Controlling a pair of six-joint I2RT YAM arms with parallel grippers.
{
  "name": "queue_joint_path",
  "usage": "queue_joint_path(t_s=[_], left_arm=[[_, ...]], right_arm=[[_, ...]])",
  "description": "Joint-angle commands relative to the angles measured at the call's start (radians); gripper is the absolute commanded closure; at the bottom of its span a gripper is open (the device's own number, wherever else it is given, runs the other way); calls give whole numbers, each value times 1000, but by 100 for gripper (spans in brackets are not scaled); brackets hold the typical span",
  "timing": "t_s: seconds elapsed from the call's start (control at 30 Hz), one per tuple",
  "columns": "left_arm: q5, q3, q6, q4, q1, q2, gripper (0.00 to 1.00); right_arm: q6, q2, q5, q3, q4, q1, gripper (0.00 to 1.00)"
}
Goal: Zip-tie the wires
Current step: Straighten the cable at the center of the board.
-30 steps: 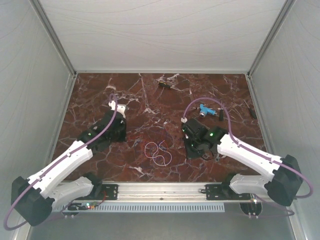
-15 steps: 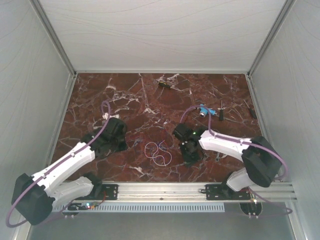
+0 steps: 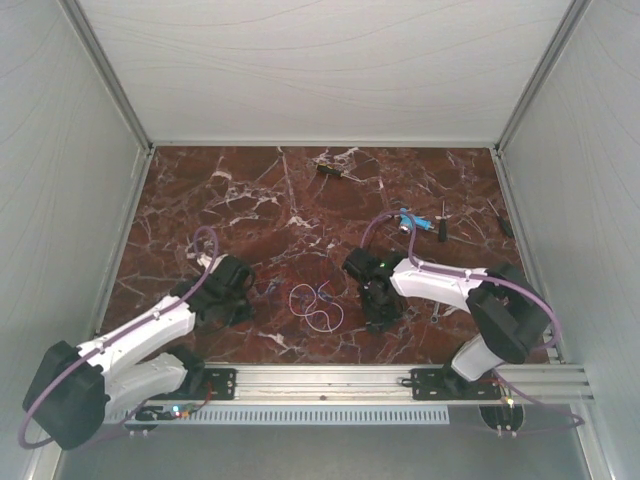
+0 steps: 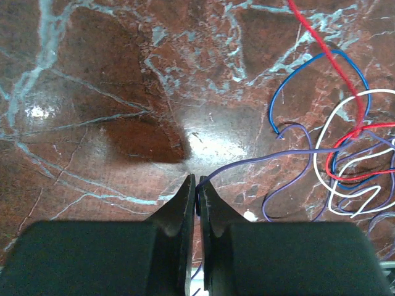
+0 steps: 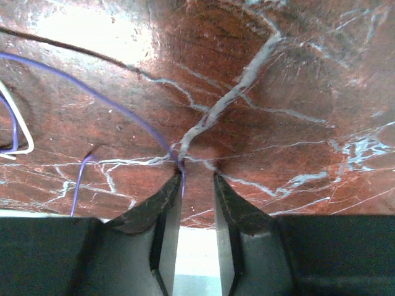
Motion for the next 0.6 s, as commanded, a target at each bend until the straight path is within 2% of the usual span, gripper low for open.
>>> queue_joint_path(t_s=[0.0, 0.07, 0.17, 0.3, 0.33, 0.37, 0.4, 0.57], left_arm=[[-8, -7, -49, 76, -5, 3, 100], [-17, -7, -50, 68, -4, 0, 88], [-43, 5, -50, 52, -5, -18, 57], [-104, 42, -49, 24, -6, -42, 30], [-119, 53, -50, 16, -5, -52, 20], [-134, 65, -52, 9, -5, -66, 5], [-148, 76, -53, 3, -6, -83, 1], [-249, 116, -36, -35, -5, -191, 0]], right_arm=[[11, 20, 18, -8, 25, -6, 73], [10, 18, 20, -3, 25, -6, 66], [7, -8, 27, 13, 21, -6, 53], [-2, -58, 48, 61, -12, -6, 32], [-7, -75, 55, 76, -23, -6, 29], [-11, -87, 61, 89, -35, -4, 27], [-15, -99, 68, 103, -46, -5, 26], [-25, -153, 84, 167, -76, 45, 26]])
